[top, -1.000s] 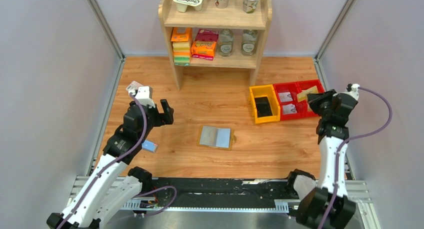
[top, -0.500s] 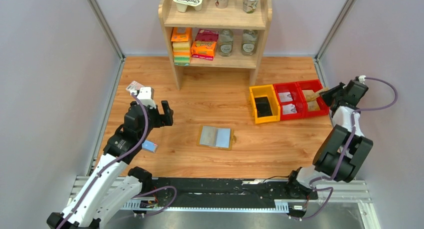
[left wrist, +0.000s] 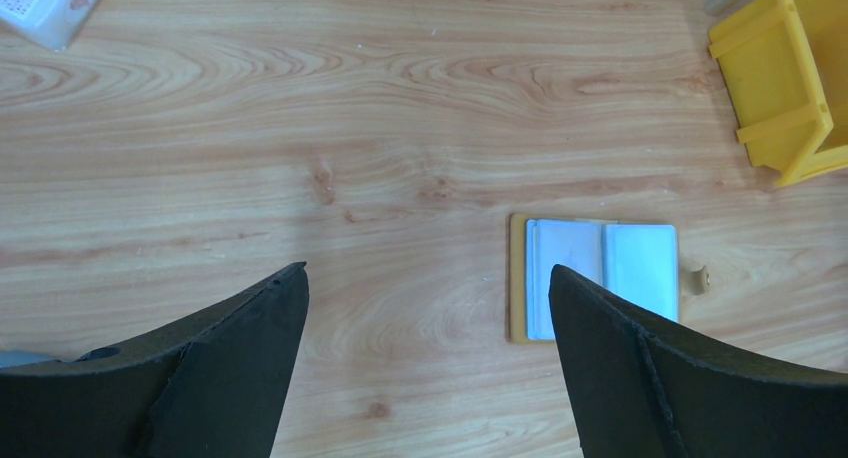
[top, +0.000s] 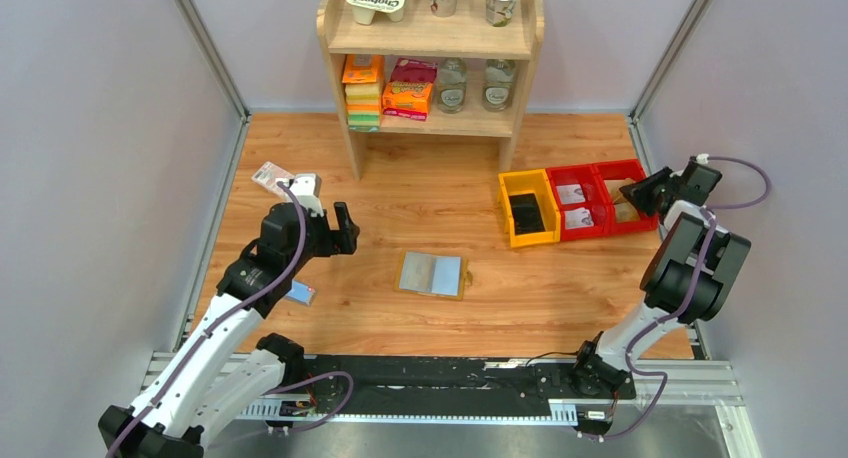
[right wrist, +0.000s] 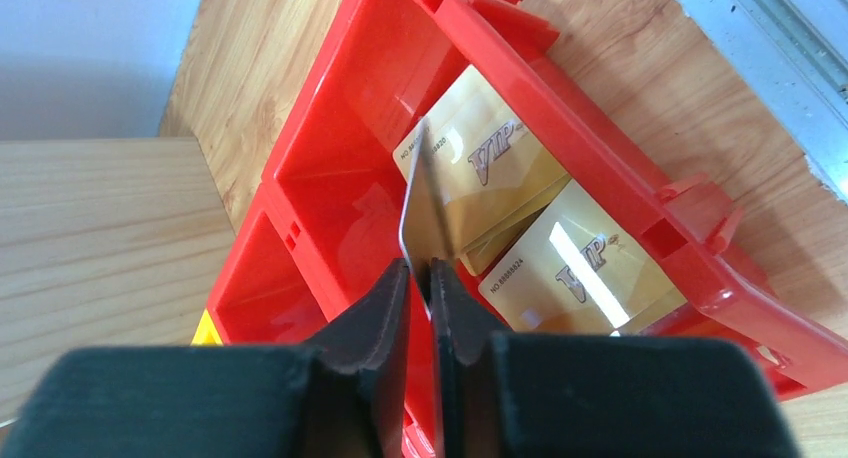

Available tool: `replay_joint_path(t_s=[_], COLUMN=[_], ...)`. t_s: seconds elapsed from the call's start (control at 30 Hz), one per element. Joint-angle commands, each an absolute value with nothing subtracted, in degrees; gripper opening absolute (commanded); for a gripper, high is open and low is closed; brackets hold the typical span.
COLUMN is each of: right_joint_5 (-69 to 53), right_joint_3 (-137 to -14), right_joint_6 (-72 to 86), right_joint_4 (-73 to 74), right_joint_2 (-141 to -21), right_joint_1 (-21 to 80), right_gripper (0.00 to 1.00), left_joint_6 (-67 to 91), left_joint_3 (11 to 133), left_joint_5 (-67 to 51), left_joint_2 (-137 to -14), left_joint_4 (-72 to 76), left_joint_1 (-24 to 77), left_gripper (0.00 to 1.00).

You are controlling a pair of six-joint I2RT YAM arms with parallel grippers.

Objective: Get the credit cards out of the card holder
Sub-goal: Place the credit card in the storage box, then remove the credit card from the card holder.

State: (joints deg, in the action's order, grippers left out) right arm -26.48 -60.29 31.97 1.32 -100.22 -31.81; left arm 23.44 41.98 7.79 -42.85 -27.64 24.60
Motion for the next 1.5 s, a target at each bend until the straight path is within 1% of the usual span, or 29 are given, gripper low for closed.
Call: replay_joint_path(t_s=[0.0,0.07,0.2,0.27,0.37,0.47,0.63,0.7,0.77,0.8,0.9,1.03,1.1,1.2,1.3,1.47], right_joint_5=[-24.1,-21.5,-12.3,-8.5,-2.9,3.5,10.4,12.7,15.5,16.9,20.4,24.0,26.0,27.5,26.3,23.0], right_joint_3=[-62.5,-62.5,-62.3,-62.1,-61.8,-61.6,-59.3,-58.1,-57.4,-57.4,-57.6,-59.9,-62.5,-66.3,-70.0,-71.5], right_joint_6=[33.4,33.2,32.0,31.5,30.5,28.9,25.8,25.5,25.2,25.3,25.5,25.8,25.2,23.5,25.7,30.6], right_joint_4=[2.9,5.1,11.1,13.3,16.6,19.3,21.5,22.3,23.4,24.0,25.7,27.0,27.6,27.9,29.2,28.0], right_joint_2=[-100.5,-99.2,-94.7,-91.9,-87.2,-82.4,-72.9,-70.2,-68.2,-67.7,-67.9,-73.2,-77.3,-85.0,-92.4,-99.9], right_joint_1=[-31.9,-31.9,-31.5,-30.9,-28.7,-23.5,-8.3,-1.3,9.1,11.5,25.9,43.1,50.6,59.0,62.0,62.3], right_gripper=[0.21,0.35,0.55,0.68,0.77,0.81,0.86,0.87,0.90,0.90,0.91,0.94,0.98,1.00,1.00,0.99], left_joint_6=[25.0,25.4,25.8,26.0,25.8,25.9,25.2,24.9,24.4,24.2,23.4,23.7,24.3,24.9,26.0,27.2], left_joint_3=[44.6,44.7,44.9,44.9,45.3,45.9,47.3,47.9,48.7,48.7,48.9,48.9,48.8,48.3,47.6,46.1], left_joint_5=[5.4,4.8,4.1,4.0,5.4,6.5,8.9,10.0,11.1,11.3,12.2,12.5,12.1,11.3,10.6,9.3], left_joint_2=[-43.2,-43.2,-43.2,-42.9,-42.6,-42.2,-41.4,-41.0,-40.1,-39.7,-38.1,-36.8,-36.1,-35.3,-34.9,-34.5], left_joint_4=[-26.3,-26.4,-26.8,-27.1,-28.6,-30.1,-33.4,-35.0,-36.3,-36.9,-37.9,-39.4,-40.0,-41.0,-41.7,-42.2], left_joint_1=[24.3,24.3,24.3,24.3,24.3,24.3,24.3,24.3,24.3,24.3,24.3,24.3,24.3,24.3,24.3,24.3], left_gripper=[0.96,0.96,0.96,0.96,0.96,0.96,0.96,0.96,0.96,0.96,0.96,0.96,0.96,0.96,0.96,0.95])
